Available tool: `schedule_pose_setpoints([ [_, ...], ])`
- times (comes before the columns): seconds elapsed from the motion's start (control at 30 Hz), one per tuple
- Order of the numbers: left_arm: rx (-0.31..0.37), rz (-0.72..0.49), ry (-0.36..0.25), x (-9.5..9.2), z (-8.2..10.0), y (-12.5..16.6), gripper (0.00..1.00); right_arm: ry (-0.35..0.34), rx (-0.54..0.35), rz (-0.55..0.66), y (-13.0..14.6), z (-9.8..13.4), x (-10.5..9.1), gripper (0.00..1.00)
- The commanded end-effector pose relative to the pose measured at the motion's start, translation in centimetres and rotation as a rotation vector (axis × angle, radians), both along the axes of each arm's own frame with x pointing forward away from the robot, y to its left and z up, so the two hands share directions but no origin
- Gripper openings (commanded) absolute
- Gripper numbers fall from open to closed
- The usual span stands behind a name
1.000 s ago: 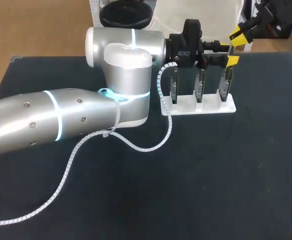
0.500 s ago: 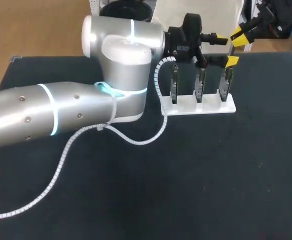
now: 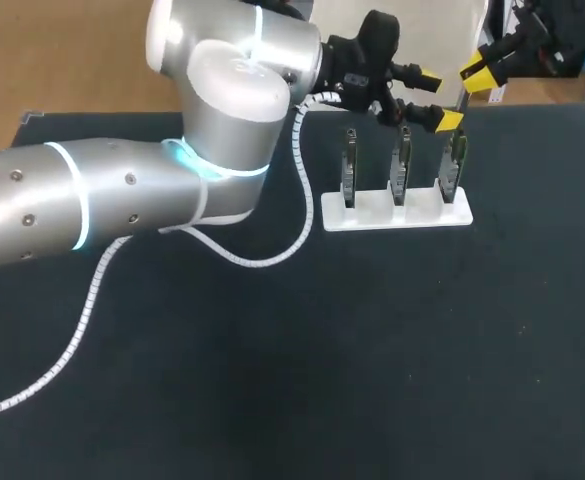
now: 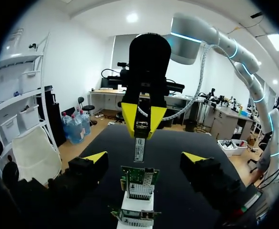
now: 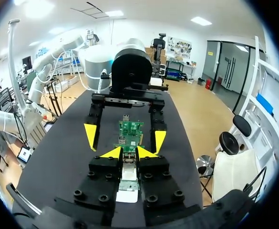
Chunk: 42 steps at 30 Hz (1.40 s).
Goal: Pick up the optical module with the left hand, and insert it into the network port with the right hand.
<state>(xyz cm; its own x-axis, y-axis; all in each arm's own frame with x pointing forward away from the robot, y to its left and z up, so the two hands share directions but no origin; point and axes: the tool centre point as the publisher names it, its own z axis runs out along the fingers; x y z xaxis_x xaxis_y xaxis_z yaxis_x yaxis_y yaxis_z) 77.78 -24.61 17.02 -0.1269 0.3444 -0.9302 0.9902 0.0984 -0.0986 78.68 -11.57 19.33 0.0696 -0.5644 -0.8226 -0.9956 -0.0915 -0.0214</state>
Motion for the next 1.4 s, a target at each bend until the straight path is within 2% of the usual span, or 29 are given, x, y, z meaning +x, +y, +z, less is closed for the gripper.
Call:
schedule_pose_setpoints([
  [0.03,0.077,-0.019,0.027,0.6,0.0,-0.2,1.00,-0.005,0.004,-0.006,0.0,-0.2,-0.2,0.00],
  [0.4,0.167,-0.007,0.033,-0.1,-2.0,0.6,1.00,-0.010,0.005,-0.012,-0.1,-0.2,0.1,0.00],
  [0.93,0.202,-0.030,0.056,-0.1,-3.5,0.8,1.00,-0.009,0.002,-0.015,-0.1,-0.2,0.1,0.00],
  [1.07,0.219,-0.052,0.038,-0.4,-3.5,0.6,1.00,-0.009,0.002,-0.015,-0.1,-0.2,0.1,0.00],
  [1.4,0.234,-0.069,0.037,-0.9,-3.8,0.3,1.00,-0.006,0.002,-0.016,-0.1,-0.3,0.0,0.00],
])
